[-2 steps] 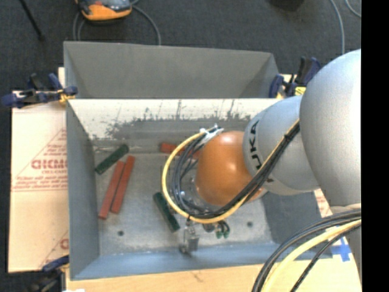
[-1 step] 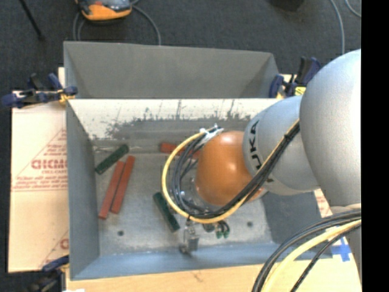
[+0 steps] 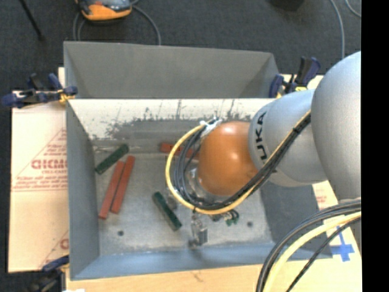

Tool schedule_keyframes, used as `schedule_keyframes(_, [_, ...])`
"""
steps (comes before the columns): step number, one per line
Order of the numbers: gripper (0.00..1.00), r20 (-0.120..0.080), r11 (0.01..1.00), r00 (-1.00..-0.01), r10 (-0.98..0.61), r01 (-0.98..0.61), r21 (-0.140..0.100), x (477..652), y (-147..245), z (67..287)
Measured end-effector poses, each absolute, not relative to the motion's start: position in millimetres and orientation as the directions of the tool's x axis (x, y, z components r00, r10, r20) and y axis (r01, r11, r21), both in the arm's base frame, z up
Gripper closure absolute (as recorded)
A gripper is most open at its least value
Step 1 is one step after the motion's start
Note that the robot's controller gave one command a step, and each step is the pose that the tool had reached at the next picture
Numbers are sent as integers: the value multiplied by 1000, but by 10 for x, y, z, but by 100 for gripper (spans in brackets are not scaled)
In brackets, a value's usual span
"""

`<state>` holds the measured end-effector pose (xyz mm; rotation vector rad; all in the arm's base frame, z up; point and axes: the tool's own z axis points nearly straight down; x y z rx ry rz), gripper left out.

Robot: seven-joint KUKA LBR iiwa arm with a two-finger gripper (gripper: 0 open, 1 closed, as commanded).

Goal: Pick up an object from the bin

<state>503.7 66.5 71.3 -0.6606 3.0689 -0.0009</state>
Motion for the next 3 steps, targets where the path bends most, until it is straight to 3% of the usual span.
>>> schedule_keyframes(1, [0,-4,710,-710,-704,-704,-5,5068,858,713])
schedule_keyframes(2, [0,-5,700,-700,-714,-714,-2,5086,1097,710])
schedule_keyframes(3, [0,-7,868,-868,-497,-497,0,5107,1239,708])
